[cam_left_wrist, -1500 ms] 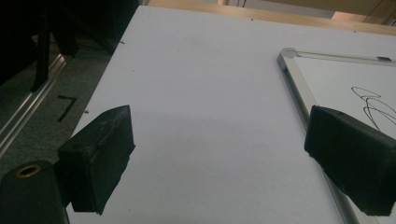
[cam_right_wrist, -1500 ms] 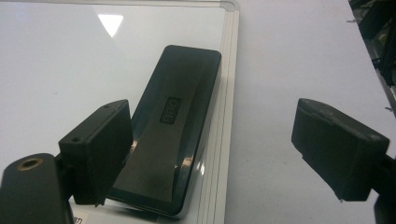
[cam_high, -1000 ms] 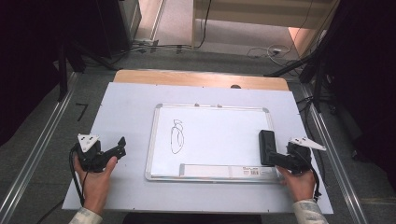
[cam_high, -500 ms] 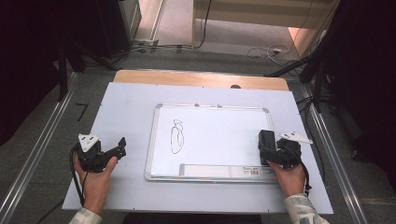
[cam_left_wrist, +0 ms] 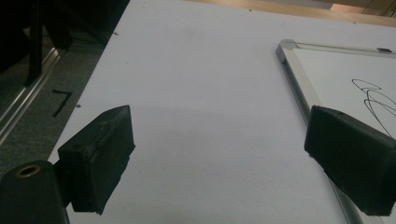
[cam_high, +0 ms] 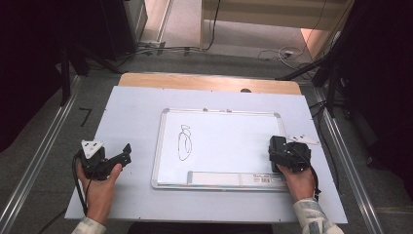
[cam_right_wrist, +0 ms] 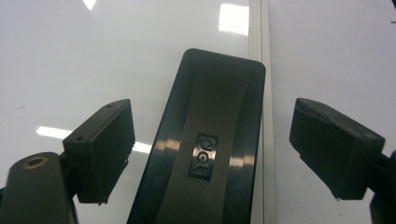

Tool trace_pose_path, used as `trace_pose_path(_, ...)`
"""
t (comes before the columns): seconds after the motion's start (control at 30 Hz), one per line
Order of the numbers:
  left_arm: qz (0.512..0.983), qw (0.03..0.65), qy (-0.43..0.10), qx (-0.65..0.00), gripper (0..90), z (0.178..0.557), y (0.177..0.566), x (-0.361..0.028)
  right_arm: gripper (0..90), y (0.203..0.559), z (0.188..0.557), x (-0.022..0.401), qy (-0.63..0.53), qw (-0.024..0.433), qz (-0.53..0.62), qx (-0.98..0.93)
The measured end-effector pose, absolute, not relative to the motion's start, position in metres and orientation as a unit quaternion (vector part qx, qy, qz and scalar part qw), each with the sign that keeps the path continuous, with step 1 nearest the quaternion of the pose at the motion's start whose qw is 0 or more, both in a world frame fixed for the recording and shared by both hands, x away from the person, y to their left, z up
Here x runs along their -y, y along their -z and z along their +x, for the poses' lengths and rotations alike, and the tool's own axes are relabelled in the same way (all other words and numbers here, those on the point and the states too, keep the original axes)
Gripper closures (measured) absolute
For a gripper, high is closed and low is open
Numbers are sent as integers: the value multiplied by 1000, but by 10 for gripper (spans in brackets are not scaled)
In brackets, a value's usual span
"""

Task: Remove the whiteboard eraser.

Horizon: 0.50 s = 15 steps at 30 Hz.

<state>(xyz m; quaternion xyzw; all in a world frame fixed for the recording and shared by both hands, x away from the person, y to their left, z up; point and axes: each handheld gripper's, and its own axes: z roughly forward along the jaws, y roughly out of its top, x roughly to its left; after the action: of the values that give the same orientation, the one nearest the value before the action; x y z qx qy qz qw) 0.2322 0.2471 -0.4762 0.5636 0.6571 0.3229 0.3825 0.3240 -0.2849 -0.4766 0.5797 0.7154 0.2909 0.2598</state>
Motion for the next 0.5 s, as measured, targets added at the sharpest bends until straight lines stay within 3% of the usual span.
trace_pose_path(0.5,564,382,-319,-659,89,233,477,-247,244,483,330,282,-272,251,590,-718)
